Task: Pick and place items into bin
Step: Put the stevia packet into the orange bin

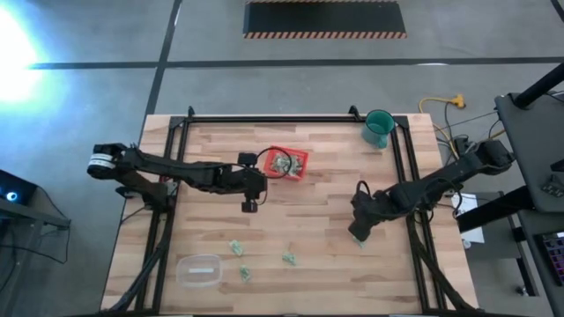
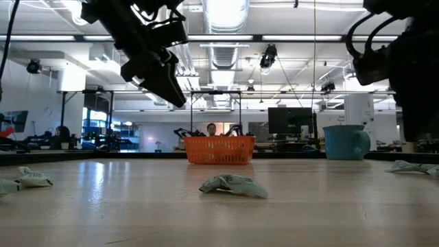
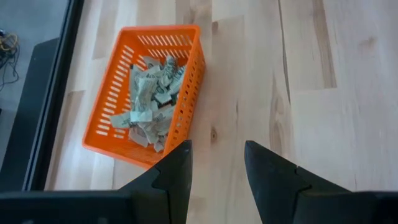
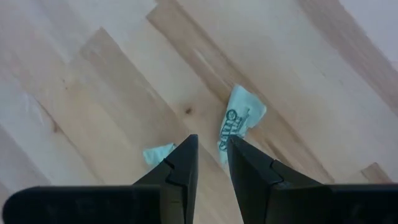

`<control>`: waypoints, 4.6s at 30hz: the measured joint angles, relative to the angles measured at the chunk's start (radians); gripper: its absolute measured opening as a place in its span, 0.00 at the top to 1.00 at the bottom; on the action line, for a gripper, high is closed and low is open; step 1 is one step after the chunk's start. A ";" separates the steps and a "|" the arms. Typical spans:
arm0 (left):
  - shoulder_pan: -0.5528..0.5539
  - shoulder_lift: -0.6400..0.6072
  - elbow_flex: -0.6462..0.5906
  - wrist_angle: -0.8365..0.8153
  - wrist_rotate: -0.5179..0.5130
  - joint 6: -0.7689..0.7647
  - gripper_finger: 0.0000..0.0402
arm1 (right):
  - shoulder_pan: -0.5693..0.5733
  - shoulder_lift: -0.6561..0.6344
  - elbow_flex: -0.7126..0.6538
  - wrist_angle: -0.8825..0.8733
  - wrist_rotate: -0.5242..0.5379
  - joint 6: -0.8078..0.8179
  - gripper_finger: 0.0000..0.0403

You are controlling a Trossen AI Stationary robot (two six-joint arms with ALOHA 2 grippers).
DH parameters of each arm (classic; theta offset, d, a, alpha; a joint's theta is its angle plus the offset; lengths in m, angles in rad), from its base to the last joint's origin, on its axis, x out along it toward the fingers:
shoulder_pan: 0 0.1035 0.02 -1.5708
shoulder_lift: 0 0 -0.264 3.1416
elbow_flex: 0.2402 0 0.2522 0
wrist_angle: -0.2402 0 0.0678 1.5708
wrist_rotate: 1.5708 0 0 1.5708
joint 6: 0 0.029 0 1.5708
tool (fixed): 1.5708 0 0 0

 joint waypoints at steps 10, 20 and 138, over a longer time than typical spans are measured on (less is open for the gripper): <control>0.000 0.000 -0.001 -0.005 0.000 0.000 0.68 | 0.028 0.006 0.000 0.009 -0.043 -0.167 0.79; 0.000 0.000 -0.001 -0.004 0.000 -0.001 0.68 | 0.027 0.007 0.000 0.010 -0.038 -0.057 0.65; -0.340 -0.200 -0.132 -0.194 -0.083 -0.670 0.68 | -0.625 0.219 -0.010 1.226 -0.041 -1.371 0.94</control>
